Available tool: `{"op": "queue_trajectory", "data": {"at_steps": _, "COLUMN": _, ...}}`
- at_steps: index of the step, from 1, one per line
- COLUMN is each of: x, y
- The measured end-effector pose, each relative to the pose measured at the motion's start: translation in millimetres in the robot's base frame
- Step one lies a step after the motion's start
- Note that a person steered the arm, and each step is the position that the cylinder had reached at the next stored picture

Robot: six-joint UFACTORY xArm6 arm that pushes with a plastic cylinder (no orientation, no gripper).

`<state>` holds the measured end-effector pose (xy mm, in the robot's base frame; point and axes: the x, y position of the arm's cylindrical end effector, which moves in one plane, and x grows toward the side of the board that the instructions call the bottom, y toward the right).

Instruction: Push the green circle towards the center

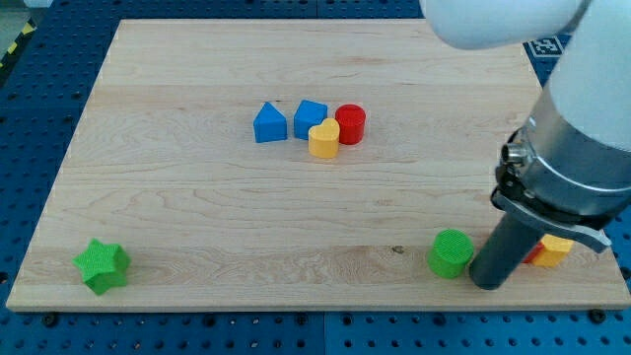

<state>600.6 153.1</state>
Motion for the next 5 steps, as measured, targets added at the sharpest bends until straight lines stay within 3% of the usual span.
{"op": "queue_trajectory", "data": {"at_steps": 5, "x": -30, "y": -69}}
